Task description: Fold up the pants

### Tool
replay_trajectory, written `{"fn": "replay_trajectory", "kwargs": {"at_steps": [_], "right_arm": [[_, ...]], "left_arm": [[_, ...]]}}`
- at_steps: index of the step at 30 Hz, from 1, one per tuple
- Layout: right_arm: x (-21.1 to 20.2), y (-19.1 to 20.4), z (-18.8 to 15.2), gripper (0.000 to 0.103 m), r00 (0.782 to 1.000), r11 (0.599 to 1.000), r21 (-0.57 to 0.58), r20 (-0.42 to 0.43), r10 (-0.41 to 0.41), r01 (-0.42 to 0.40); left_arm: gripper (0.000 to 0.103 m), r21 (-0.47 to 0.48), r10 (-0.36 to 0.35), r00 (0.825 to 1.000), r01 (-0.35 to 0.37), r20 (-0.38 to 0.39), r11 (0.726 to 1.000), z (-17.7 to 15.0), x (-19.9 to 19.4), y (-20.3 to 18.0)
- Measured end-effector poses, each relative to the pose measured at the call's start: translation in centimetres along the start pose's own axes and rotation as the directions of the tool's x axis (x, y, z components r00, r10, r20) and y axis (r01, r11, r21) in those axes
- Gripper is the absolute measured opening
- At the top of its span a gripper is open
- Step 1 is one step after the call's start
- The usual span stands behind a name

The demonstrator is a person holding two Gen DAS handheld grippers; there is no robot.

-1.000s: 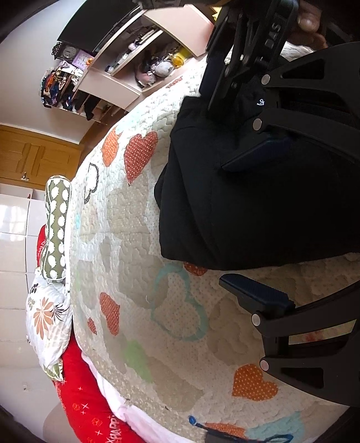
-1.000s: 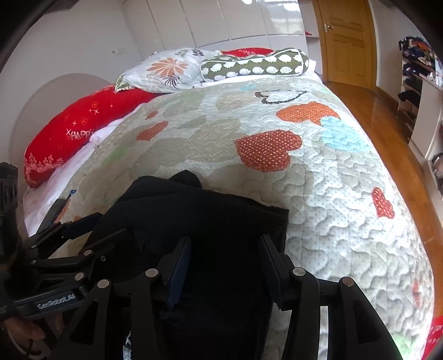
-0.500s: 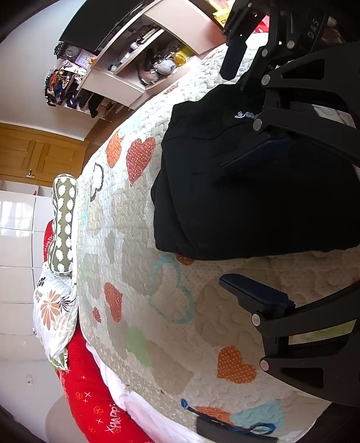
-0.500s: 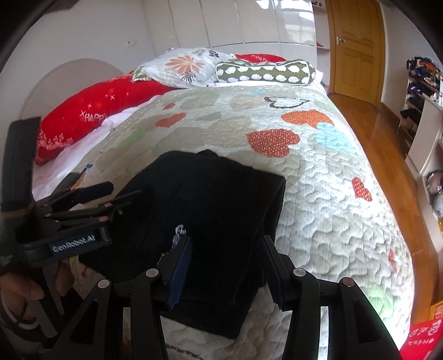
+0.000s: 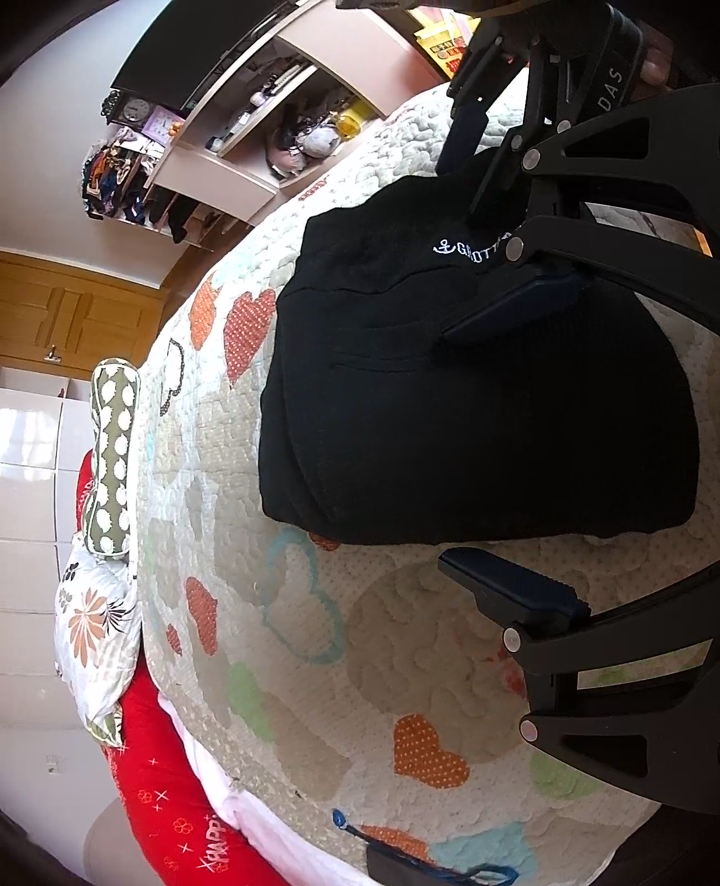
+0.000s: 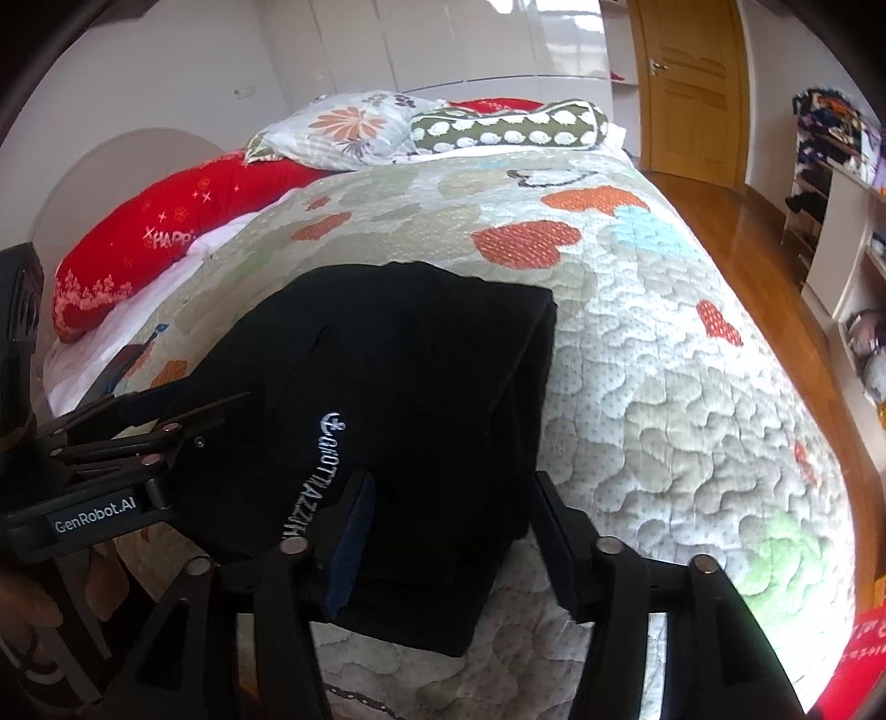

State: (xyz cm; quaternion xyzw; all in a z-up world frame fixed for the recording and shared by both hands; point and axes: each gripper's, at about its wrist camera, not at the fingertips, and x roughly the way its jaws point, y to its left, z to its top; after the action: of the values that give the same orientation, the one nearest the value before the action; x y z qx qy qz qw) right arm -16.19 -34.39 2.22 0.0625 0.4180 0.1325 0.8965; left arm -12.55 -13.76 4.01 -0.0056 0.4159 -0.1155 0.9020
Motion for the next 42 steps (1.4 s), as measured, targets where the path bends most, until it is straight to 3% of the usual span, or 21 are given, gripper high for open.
{"fn": "replay_trajectory", "kwargs": {"at_steps": [3,15,33,35,37,38,39,40,42], "right_arm": [[-0.1,-0.6,-0.3,0.061,1.0,0.999,0.038,0.0,0.031,-0.031],[-2.3,0.1,1.4,0.061,0.999,1.0,-0.013,0.038,0.002,-0.001],[-0.3,0.3,3.0,0.061,0.998,0.999,-0.002,0.014,0.053,-0.053],[0.2,0.4,3.0,0.056,0.999,0.999,-0.006,0.005,0.052,-0.052],[0.2,0.5,3.0,0.039,0.999,0.999,-0.021,0.02,0.039,-0.038],[0.0,0.4,3.0,0.037,0.998,0.998,-0.025,0.032,0.052,-0.051],[-0.3,0.3,3.0,0.021,0.997,0.998,-0.027,0.037,0.061,-0.06],[-0.5,0.3,3.0,0.012,0.997,0.998,-0.034,0.041,0.058,-0.056],[-1.0,0.1,3.1,0.012,0.997,0.998,-0.041,0.051,0.059,-0.056]], "left_arm": [[0.078,0.002,0.0,1.0,0.0,0.003,1.0,0.0,0.0,0.0],[0.077,-0.007,-0.001,1.0,0.001,0.001,1.0,0.1,-0.4,0.2],[0.077,-0.04,0.01,1.0,-0.01,0.013,0.999,0.7,-0.9,2.0],[0.077,-0.041,0.012,1.0,-0.011,0.016,0.999,0.7,-1.0,2.1],[0.077,-0.044,0.009,1.0,-0.008,0.017,0.999,0.8,-1.0,2.3],[0.077,-0.047,0.01,1.0,-0.009,0.018,0.999,0.8,-1.0,2.4],[0.077,-0.052,0.013,1.0,-0.012,0.02,0.999,0.9,-1.1,2.7],[0.077,-0.056,0.016,1.0,-0.014,0.023,0.998,1.0,-1.1,2.9],[0.077,-0.075,0.017,0.999,-0.015,0.033,0.997,1.2,-1.3,3.6]]}}
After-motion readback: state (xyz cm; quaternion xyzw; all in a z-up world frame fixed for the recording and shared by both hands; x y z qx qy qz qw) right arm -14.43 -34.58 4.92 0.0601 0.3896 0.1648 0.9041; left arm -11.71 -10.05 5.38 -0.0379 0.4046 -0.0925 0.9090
